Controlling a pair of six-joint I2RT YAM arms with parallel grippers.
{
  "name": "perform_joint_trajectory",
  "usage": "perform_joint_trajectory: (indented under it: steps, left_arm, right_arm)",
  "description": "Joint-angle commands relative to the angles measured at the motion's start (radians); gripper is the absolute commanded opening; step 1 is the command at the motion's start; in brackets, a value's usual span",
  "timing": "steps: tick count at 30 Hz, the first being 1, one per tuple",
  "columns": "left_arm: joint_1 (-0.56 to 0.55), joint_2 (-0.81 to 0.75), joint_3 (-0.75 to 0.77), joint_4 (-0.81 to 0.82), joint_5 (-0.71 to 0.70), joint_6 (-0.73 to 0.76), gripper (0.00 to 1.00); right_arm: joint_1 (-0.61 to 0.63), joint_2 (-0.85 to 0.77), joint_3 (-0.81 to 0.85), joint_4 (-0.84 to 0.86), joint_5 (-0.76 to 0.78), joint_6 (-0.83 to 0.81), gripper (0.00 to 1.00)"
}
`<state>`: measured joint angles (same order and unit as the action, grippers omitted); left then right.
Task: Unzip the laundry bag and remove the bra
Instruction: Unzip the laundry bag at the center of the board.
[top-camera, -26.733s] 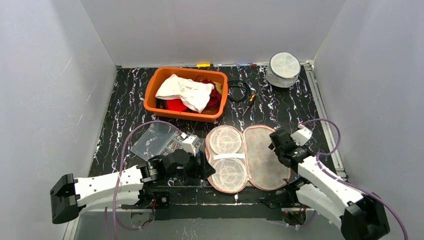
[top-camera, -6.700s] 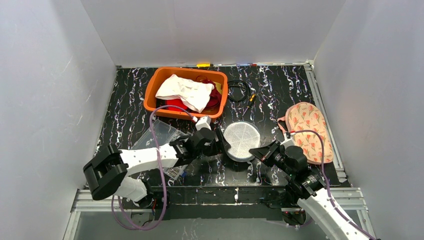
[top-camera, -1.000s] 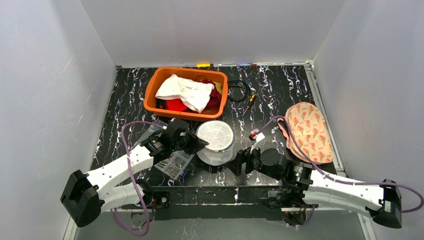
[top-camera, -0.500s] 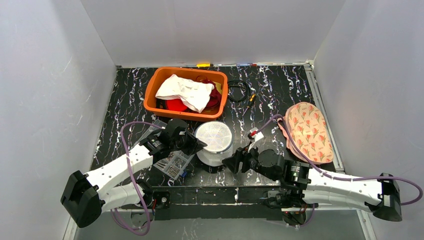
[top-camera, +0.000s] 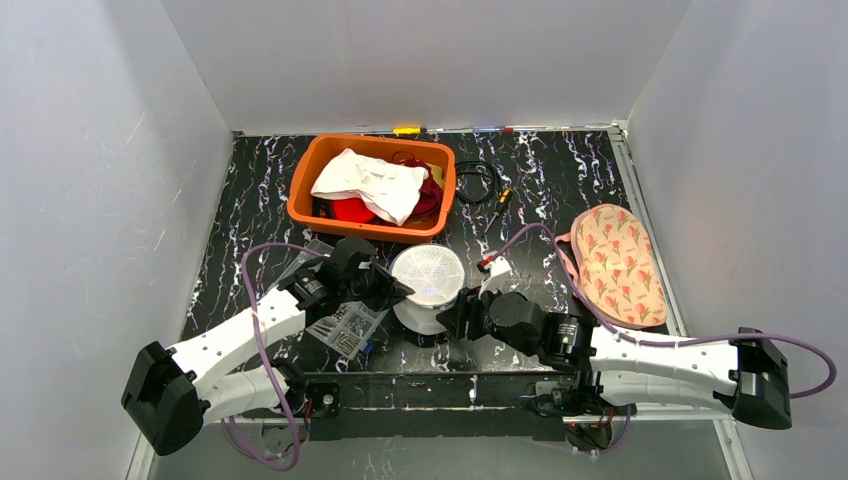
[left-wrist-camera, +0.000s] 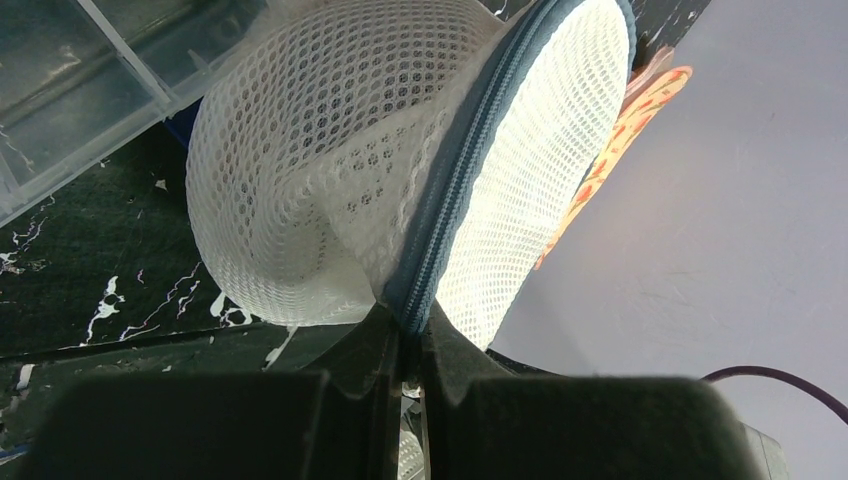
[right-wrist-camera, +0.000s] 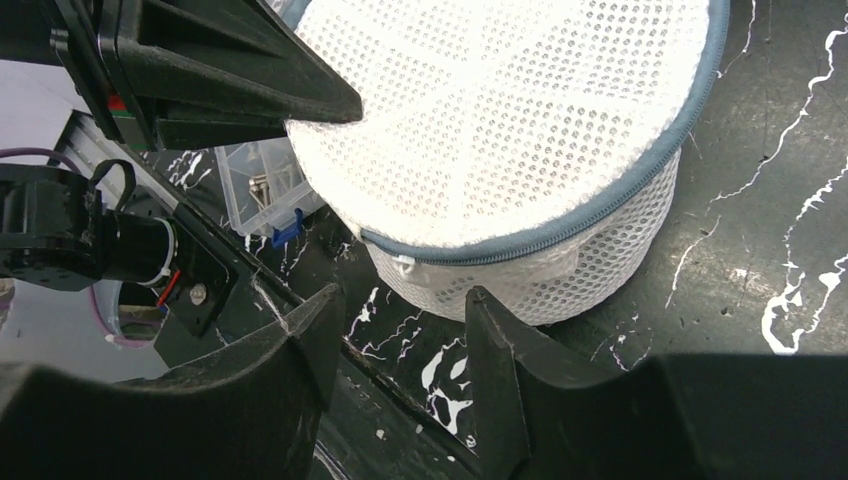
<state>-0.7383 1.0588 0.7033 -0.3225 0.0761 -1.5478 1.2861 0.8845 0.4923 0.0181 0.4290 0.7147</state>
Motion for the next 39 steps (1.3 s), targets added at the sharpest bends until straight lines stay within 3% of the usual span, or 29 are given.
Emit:
perform_joint_trajectory:
  steps: [1,9,14,21,32,39]
  left_arm:
    - [0.008,-0.018,0.024,-0.05,0.008,0.006,0.0]
    - [0.008,-0.013,0.034,-0.043,0.027,-0.003,0.0]
    - [0.009,-0.004,0.016,0.033,0.084,-0.091,0.0]
    - [0.011,0.025,-0.002,0.1,0.122,-0.189,0.0]
    - [0.011,0.03,0.005,0.094,0.146,-0.192,0.0]
    - [0.011,0.027,0.003,0.097,0.155,-0.19,0.0]
  right_arm:
    - [0.005,0.019,0.048,0.066,0.035,0.017,0.55]
    - [0.005,0.018,0.003,0.155,0.036,-0.005,0.56]
    - [0.005,-0.034,-0.064,0.251,0.023,-0.023,0.6]
    - [0.005,-0.071,-0.11,0.261,0.038,-0.007,0.63]
    - [0.005,-0.126,-0.169,0.341,0.096,0.011,0.6]
    - [0.005,-0.108,-0.164,0.36,0.112,0.021,0.53]
